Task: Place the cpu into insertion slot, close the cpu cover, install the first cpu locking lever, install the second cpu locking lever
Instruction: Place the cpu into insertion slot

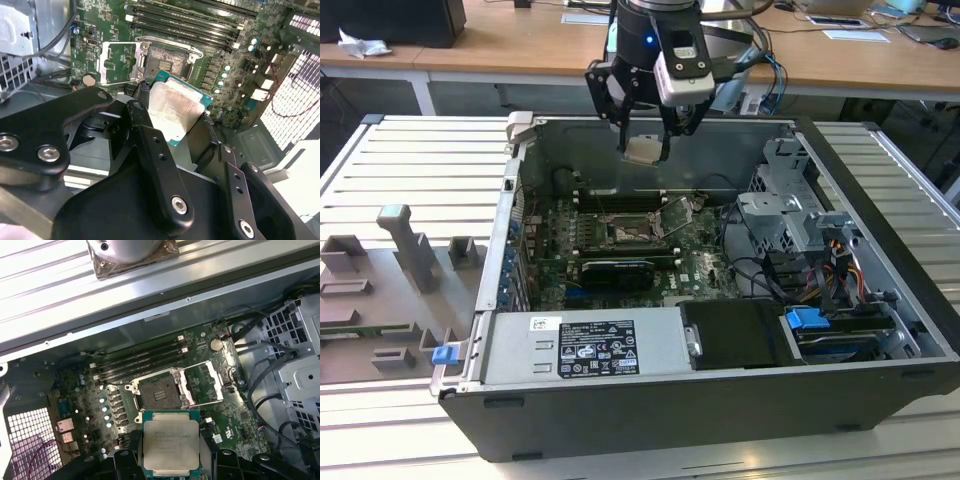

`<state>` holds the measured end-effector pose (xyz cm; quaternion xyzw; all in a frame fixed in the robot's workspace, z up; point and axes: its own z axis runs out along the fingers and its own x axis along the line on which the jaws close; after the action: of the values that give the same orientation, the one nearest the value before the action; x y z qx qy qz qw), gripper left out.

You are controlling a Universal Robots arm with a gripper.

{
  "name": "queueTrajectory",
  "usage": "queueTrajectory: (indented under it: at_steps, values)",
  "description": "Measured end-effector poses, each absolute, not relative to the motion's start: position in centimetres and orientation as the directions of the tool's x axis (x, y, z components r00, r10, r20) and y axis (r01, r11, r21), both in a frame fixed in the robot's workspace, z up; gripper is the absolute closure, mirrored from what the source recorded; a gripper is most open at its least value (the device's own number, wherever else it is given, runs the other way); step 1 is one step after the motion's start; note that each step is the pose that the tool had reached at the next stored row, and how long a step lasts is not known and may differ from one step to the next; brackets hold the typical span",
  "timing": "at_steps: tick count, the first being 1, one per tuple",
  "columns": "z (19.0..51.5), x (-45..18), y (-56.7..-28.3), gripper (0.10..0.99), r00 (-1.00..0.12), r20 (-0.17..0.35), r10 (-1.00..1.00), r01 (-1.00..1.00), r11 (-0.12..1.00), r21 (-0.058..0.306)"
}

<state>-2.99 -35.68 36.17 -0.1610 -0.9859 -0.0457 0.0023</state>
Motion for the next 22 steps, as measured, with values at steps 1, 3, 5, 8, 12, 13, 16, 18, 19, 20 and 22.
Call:
queueTrajectory:
  at_steps: [1,3,5,8,12,13,16,18,19,20,22]
  values:
    - [36.17,-2.99,-35.68,0.545,-0.945,0.019,0.326,0.326,0.941,0.089]
    - [36.17,-2.99,-35.68,0.545,-0.939,0.019,0.343,0.344,0.935,0.089]
    - [36.17,-2.99,-35.68,0.545,-0.933,0.019,0.36,0.36,0.929,0.089]
    - [36.17,-2.99,-35.68,0.545,-0.92,0.019,0.392,0.392,0.916,0.089]
    - [36.17,-2.99,-35.68,0.545,-0.909,0.019,0.417,0.417,0.905,0.089]
    - [36.17,-2.99,-35.68,0.545,-0.905,0.019,0.424,0.424,0.901,0.089]
    - [36.17,-2.99,-35.68,0.545,-0.898,0.019,0.44,0.44,0.893,0.089]
    - [36.17,-2.99,-35.68,0.545,-0.891,0.019,0.454,0.454,0.887,0.089]
    - [36.17,-2.99,-35.68,0.545,-0.888,0.019,0.459,0.459,0.884,0.089]
    - [36.17,-2.99,-35.68,0.545,-0.886,0.019,0.464,0.464,0.881,0.089]
    - [36.17,-2.99,-35.68,0.545,-0.88,0.019,0.475,0.474,0.876,0.089]
